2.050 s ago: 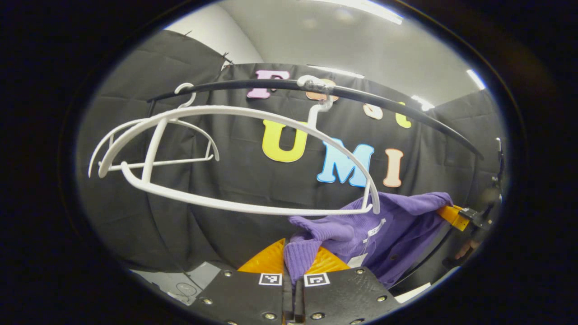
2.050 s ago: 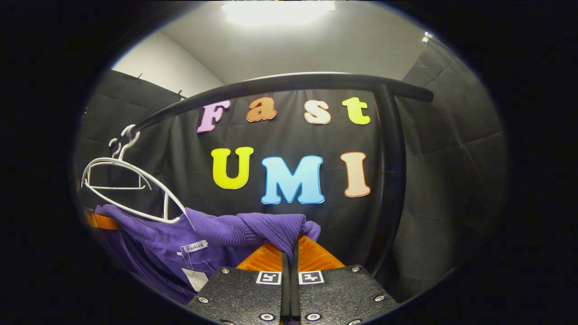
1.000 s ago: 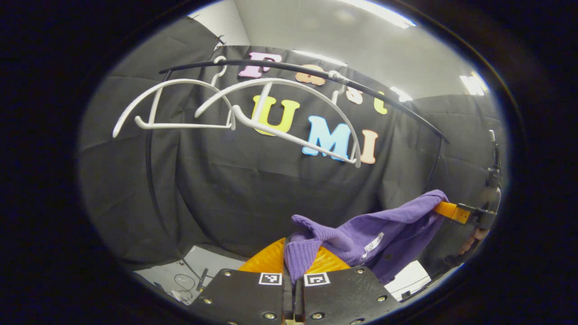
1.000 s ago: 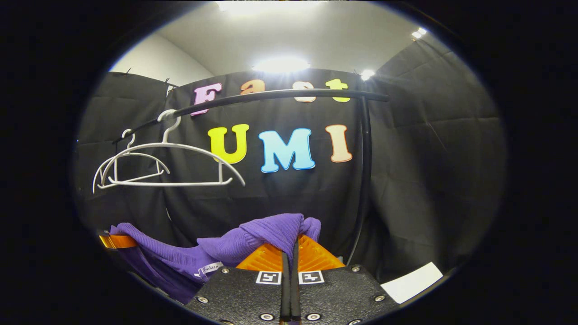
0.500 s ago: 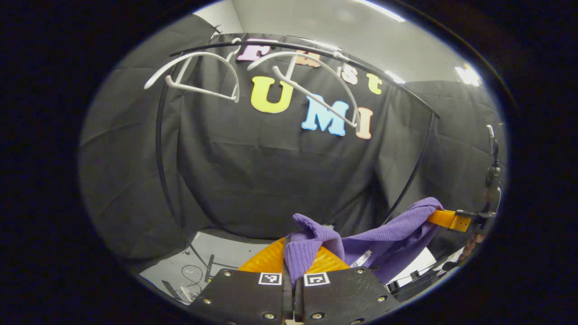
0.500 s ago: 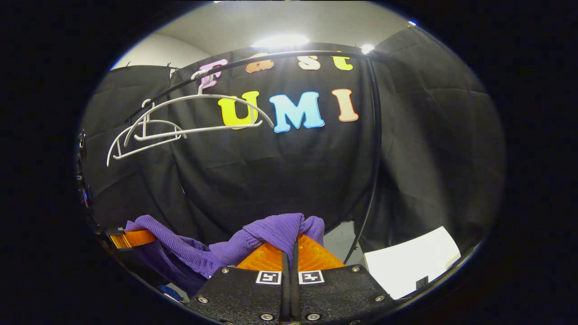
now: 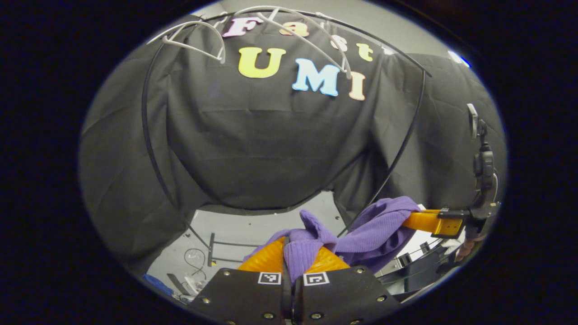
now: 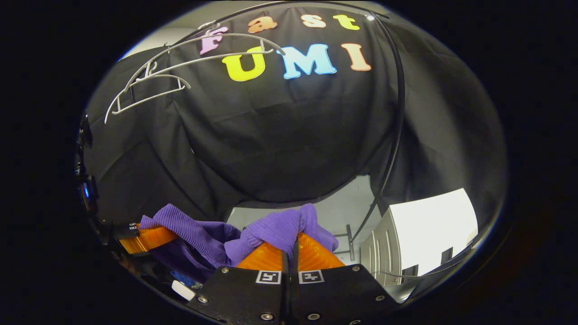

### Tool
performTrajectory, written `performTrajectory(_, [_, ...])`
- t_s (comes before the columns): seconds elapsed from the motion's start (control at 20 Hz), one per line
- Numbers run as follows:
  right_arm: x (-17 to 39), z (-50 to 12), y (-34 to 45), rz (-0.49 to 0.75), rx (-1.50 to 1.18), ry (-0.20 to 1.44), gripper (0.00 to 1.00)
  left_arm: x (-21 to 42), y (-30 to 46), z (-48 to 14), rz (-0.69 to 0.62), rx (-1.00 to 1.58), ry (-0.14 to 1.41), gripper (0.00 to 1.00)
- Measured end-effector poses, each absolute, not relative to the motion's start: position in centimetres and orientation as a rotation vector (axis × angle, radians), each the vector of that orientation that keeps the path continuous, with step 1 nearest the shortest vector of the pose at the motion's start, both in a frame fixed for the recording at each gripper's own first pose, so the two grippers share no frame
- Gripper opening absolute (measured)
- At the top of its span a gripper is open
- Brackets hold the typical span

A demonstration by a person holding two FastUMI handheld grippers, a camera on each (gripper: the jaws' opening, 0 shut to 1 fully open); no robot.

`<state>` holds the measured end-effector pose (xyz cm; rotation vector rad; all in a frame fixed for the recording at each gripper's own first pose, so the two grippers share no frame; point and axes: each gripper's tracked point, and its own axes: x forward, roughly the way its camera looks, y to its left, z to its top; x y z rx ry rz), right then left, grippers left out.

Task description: Grasp the clothes on the hanger with both hands and then place them into the laundry hamper below.

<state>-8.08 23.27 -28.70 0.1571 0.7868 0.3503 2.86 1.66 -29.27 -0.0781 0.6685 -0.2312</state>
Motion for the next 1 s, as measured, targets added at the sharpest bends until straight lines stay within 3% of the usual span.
performTrajectory(0.3, [-9.3,-32.9,26.6,0.434,0.172,0.884,0.0,3.5,-0.1,-34.4,-0.292,-0.056,0.731,0.03])
performTrajectory(0.35, [-9.6,-33.7,27.0,0.448,0.173,0.894,0.0,3.4,-0.4,-35.4,-0.309,-0.04,0.743,0.07])
performTrajectory(0.4, [-10.0,-34.3,27.4,0.464,0.169,0.907,0.0,3.0,-0.9,-36.4,-0.324,-0.039,0.757,0.03])
performTrajectory(0.5, [-9.9,-35.1,27.9,0.483,0.168,0.932,0.0,2.3,-1.3,-38.6,-0.337,-0.067,0.79,0.03])
performTrajectory(1.0, [-10.9,-39.3,27.8,0.424,0.195,1.022,0.0,2.1,-0.4,-42.6,-0.302,-0.139,0.861,0.03])
